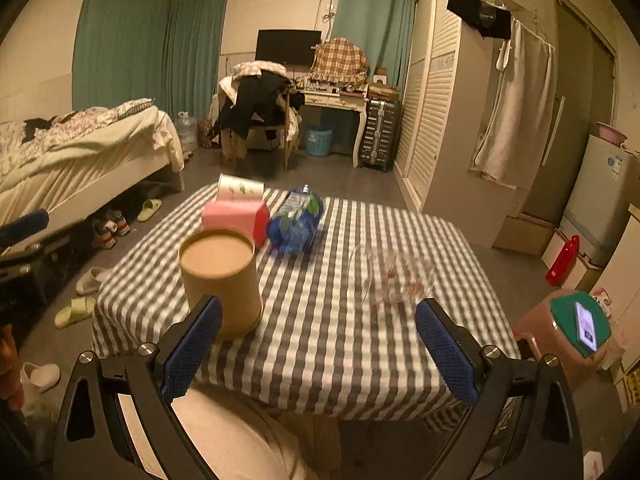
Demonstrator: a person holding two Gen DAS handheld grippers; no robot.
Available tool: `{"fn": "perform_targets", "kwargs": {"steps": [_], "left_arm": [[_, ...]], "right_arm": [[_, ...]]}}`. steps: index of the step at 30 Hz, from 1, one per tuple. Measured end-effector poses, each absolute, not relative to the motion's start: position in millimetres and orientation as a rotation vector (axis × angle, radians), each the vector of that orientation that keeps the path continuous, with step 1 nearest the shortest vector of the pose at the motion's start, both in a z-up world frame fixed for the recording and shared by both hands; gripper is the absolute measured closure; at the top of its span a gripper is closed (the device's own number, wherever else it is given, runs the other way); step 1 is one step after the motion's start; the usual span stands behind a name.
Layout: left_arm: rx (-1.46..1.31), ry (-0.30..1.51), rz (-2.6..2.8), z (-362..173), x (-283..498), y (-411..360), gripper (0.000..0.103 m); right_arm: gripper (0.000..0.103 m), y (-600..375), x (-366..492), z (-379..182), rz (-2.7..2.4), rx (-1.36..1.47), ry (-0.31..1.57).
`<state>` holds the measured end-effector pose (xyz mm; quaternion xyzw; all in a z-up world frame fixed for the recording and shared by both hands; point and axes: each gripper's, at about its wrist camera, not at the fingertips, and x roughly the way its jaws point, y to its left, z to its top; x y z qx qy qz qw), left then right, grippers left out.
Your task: Flip cup upside down
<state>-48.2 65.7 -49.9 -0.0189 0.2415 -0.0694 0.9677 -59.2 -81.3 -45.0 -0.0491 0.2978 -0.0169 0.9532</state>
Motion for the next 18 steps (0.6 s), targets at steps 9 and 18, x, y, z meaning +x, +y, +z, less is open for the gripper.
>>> {"fn": "perform_targets", "kwargs": {"steps": [9,18], "left_arm": [[-0.046,0.526,-0.123,-68.1,-52.7,62.2,0.0],[-0.003,0.536,-0.112,-69.2,-52.5,57.2,0.0]], "right_arm": [[0.0,-81.8,-65.2,-55.7,0.004,-0.06,0.585],[0.0,-88.5,-66.0,-59.2,-0.013,-0.033,0.586]]}}
